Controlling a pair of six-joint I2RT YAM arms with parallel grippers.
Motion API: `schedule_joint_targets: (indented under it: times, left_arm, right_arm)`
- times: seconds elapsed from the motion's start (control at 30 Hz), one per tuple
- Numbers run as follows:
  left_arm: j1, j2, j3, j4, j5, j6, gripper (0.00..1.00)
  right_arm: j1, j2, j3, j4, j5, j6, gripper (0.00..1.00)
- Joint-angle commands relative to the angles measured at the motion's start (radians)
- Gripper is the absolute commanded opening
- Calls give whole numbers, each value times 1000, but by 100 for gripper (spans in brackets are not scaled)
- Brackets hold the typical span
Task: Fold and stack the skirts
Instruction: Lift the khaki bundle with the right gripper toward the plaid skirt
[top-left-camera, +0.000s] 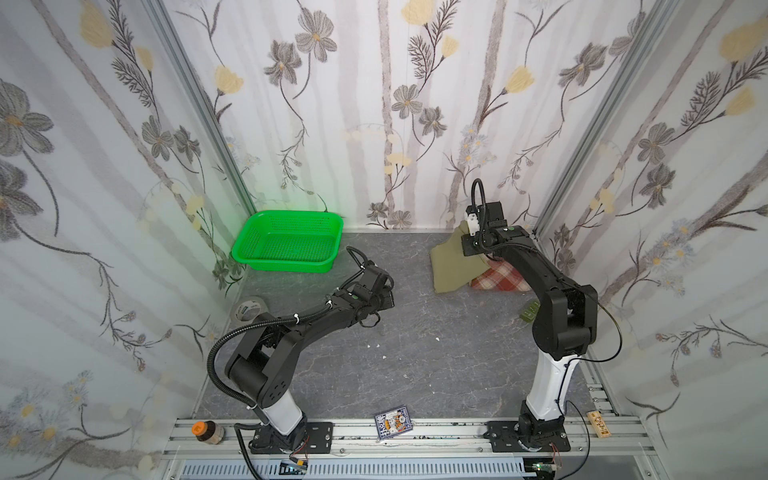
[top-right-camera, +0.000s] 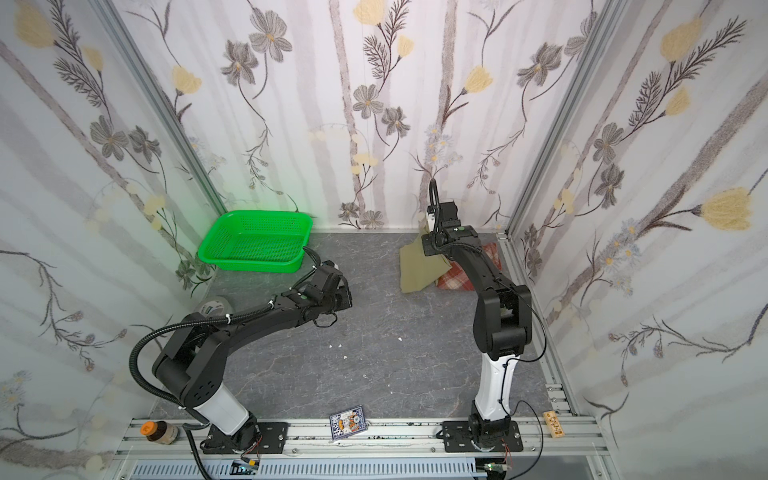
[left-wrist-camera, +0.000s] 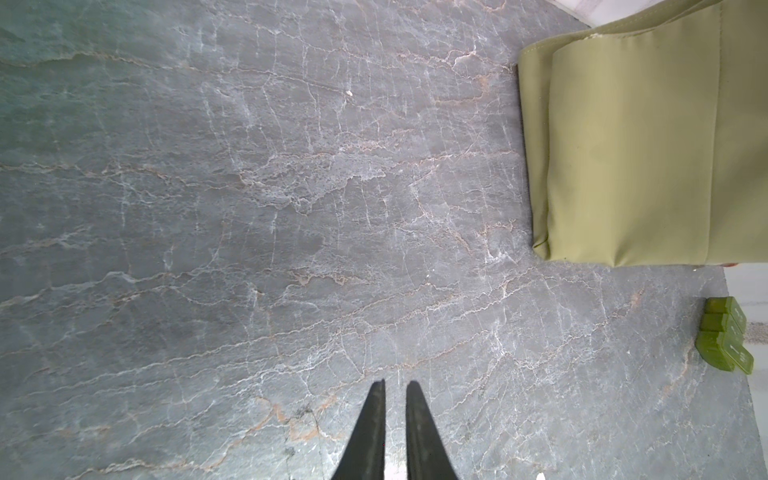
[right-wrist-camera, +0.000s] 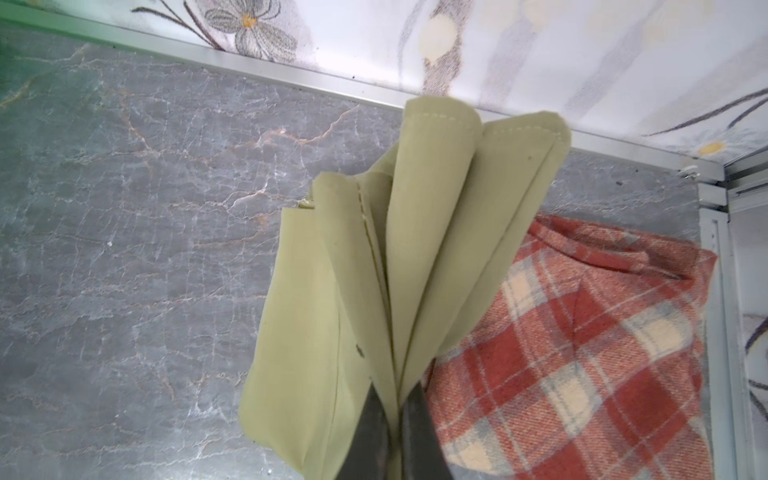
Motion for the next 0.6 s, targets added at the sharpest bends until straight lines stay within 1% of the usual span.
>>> schedule_joint_targets:
  times: [0.0,0.27,0.43,0.57]
  left_arm:
    - [4,1,1,2,3,2,14]
    - [7,13,0,1,11,-4,14]
    - [7,25,5,2,21,-8,14]
    - [7,29,8,1,29,-13,14]
  right_arm:
    - [-22,23,61,-24,-29,-57,0]
    - [-97,11,116,-68,-208,-68,0]
    - [-105,0,119,-84,-219,-81,0]
    - [-122,-15,127,-83,-253,-76,0]
